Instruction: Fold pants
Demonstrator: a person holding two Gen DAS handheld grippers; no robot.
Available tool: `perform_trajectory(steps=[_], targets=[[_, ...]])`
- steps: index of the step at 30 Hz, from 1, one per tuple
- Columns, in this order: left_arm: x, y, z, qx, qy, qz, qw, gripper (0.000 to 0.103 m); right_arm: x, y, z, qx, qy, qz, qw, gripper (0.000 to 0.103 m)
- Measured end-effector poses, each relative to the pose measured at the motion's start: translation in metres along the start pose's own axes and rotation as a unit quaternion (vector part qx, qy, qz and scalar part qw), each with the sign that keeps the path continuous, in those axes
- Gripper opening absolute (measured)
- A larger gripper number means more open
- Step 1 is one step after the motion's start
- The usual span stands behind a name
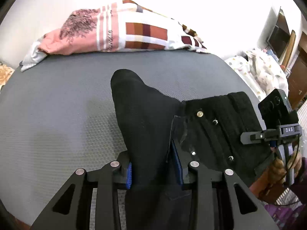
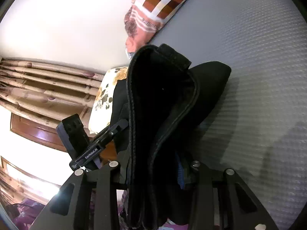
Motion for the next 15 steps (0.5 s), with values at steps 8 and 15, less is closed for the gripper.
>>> perform_trajectory(steps=[8,15], targets=[[-0.038,0.024,-0.003,0.021,0.023,-0.021,0.9993,0.035,-0.025,-0.039,-0.018,-0.019,0.010,-0.017,1.000,0.035],[-0.074,0.037,-0.009,0.035,0.044,-0.040,0.9976,0.035,-0.043,-0.069,-0.029,-0.036,0.017,-0.026,0.999,0.035]])
Point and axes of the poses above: each gripper's, at about its wrist camera, not at the fingertips, and y roughly against the way its jaws point, x to its right, z to its underside, the point moved 6 cm from there along -y, roughly the way its jaws point, and after that the axes turned 8 degrees about -x, right-handed, at the moved point
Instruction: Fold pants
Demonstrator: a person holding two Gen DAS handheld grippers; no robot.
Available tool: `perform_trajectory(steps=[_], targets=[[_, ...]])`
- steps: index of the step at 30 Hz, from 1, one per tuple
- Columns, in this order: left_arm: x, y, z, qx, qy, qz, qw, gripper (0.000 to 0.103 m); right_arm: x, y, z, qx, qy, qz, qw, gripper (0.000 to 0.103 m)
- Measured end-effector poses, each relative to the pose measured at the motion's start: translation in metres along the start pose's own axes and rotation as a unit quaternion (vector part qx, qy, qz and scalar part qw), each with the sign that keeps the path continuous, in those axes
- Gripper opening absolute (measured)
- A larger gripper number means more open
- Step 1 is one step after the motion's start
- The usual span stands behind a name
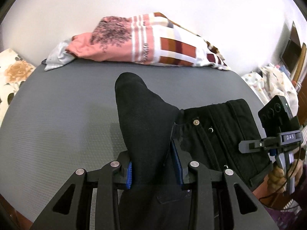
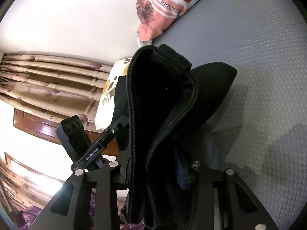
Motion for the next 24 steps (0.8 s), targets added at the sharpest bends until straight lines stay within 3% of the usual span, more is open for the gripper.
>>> perform_trajectory(steps=[12,24], targets=[[-0.070,0.006,-0.035,0.032,0.028,-0.030,0.9986,0.035,-0.027,-0.057,-0.057,-0.024,0.018,-0.008,1.000,0.035],[-0.157,-0.019,-0.109,0.070,0.066,-0.054,0.9939,0.035,-0.038,-0.112,-0.166,-0.012,0.042,-0.028,0.999,0.035]])
Point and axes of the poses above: each gripper's, at about its wrist camera, not at the fingertips, and y roughly against the way its jaws point, x to its right, z to its underside, the point moved 6 cm from there along -y, roughly the way its jaws point, and after that the axes turned 8 degrees about -x, right-handed, at the moved point
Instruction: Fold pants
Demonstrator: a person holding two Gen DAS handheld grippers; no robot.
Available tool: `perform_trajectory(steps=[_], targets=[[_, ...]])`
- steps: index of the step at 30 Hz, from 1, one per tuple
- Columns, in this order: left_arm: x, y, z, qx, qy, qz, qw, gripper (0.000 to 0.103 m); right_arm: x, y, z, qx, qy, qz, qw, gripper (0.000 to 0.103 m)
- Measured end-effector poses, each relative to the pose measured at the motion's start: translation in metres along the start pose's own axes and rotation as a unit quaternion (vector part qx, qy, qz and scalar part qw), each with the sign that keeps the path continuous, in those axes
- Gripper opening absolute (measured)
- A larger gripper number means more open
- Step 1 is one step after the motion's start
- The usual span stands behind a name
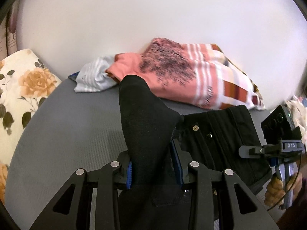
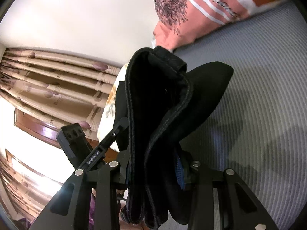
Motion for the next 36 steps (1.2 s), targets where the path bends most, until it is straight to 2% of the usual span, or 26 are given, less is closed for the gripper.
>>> perform_trajectory(steps=[8,14,15,17,18,19,20,22,23,25,27,29,30,31,33,36], targets=[[-0.053,-0.042,-0.039,0.005,0.030,-0.018,0.9994,0.035,0.010,-0.031,-0.060,0.010,0.005,-0.009,1.000,0.035],[-0.085,-0.076,-0.028,-0.016,0.047,-0.037,0.9981,0.036,0.027,-0.041,-0.070,0.011,0.000,0.003,1.000,0.035],[-0.090,-0.078,-0.025,-0.014,0.053,-0.037,0.9978,0.039,0.030,-0.039,-0.068,0.012,-0.002,0.006,1.000,0.035],[-0.099,-0.079,-0.022,-0.008,0.066,-0.050,0.9965,0.056,0.037,-0.037,-0.064,0.011,-0.002,0.029,1.000,0.034],[-0.103,-0.078,-0.020,-0.004,0.069,-0.061,0.9957,0.057,0.040,-0.037,-0.063,0.011,-0.003,0.042,0.999,0.034],[-0.109,-0.077,-0.017,0.003,0.071,-0.074,0.9947,0.061,0.043,-0.037,-0.060,0.009,-0.002,0.063,0.998,0.034],[-0.113,-0.075,-0.016,0.006,0.073,-0.085,0.9937,0.073,0.045,-0.037,-0.058,0.008,0.002,0.087,0.996,0.034],[-0.123,-0.072,-0.011,0.012,0.075,-0.120,0.9899,0.088,0.048,-0.037,-0.055,0.008,0.016,0.140,0.990,0.034],[-0.127,-0.069,-0.009,0.018,0.076,-0.129,0.9886,0.088,0.049,-0.039,-0.055,0.008,0.024,0.172,0.985,0.035],[-0.131,-0.061,-0.002,0.030,0.081,-0.133,0.9874,0.088,0.047,-0.041,-0.056,0.016,0.037,0.214,0.976,0.043],[-0.128,-0.055,0.003,0.040,0.085,-0.122,0.9881,0.088,0.037,-0.036,-0.055,0.041,0.042,0.237,0.970,0.045],[-0.122,-0.049,0.007,0.058,0.085,-0.119,0.9875,0.088,0.015,-0.021,-0.048,0.092,0.061,0.255,0.961,0.046],[-0.118,-0.045,0.009,0.067,0.083,-0.122,0.9867,0.088,0.003,-0.018,-0.047,0.109,0.076,0.266,0.955,0.055],[-0.114,-0.042,0.010,0.079,0.079,-0.129,0.9854,0.088,-0.009,-0.016,-0.044,0.122,0.092,0.283,0.947,0.074],[-0.108,-0.039,0.010,0.092,0.070,-0.145,0.9826,0.090,-0.031,-0.017,-0.036,0.144,0.119,0.306,0.933,0.098],[-0.100,-0.036,0.010,0.102,0.054,-0.169,0.9789,0.093,-0.048,-0.028,-0.033,0.165,0.152,0.328,0.918,0.099]])
Point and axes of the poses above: each gripper's, at about its wrist camera, not at the fingertips, and y roughly against the way its jaws point, x to its right, z to its underside, the point moved 6 cm from there along -y, roughly the way its jaws point, and after that the axes turned 8 degrees about -x, right-handed, at the moved point
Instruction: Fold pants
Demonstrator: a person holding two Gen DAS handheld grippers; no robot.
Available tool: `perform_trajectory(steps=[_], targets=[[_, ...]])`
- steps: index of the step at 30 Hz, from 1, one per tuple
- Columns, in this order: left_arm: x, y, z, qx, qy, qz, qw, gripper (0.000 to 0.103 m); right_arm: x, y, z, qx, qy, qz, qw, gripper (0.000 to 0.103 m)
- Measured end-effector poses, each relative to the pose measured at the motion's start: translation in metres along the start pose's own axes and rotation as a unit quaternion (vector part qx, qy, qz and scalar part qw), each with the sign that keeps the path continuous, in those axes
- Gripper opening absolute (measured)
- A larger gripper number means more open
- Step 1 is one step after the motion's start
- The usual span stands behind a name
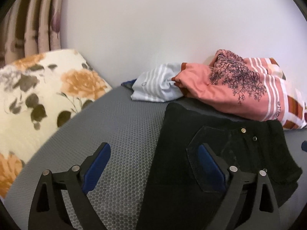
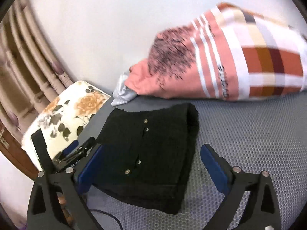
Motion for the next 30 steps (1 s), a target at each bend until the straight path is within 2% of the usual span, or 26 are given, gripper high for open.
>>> perform_trajectory(steps=[3,7,10,20,25,30], targets=[[0.000,0.004,0.000,0.010,0.000,-0.006,0.9999,0.096,-0.010,-0.015,0.010,-0.017,0.030,0.025,0.999,0.099],[-0.004,0.000,0.000,0.002,0.010,0.000,1.0000,0.098,-0.008,-0.033,0.028,-0.031,0.009,0.015,0.999,0.099],[-0.005,-0.001,0.001,-0.003,0.015,0.003,0.9999,0.098,-0.005,-0.040,0.035,-0.028,-0.004,0.024,0.999,0.099],[0.002,-0.002,0.001,-0.004,-0.001,-0.006,1.0000,0.098,-0.007,-0.046,0.037,-0.005,0.000,0.063,0.998,0.101],[0.005,0.001,0.000,0.005,-0.008,-0.003,1.0000,0.100,-0.004,-0.048,0.039,-0.004,-0.004,0.095,0.995,0.101],[0.011,0.006,0.000,0.014,-0.022,-0.002,0.9997,0.102,-0.001,-0.055,0.040,-0.022,-0.008,0.129,0.991,0.101]])
Point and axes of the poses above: each gripper's, at about its wrist camera, not at the fingertips, and y roughly against the way its jaws point, x to its right, z to its underside, the point moved 6 cm from there along -y, roughly the way its jaws point, and after that the axes turned 8 degrees about -x, right-handed, at the moved point
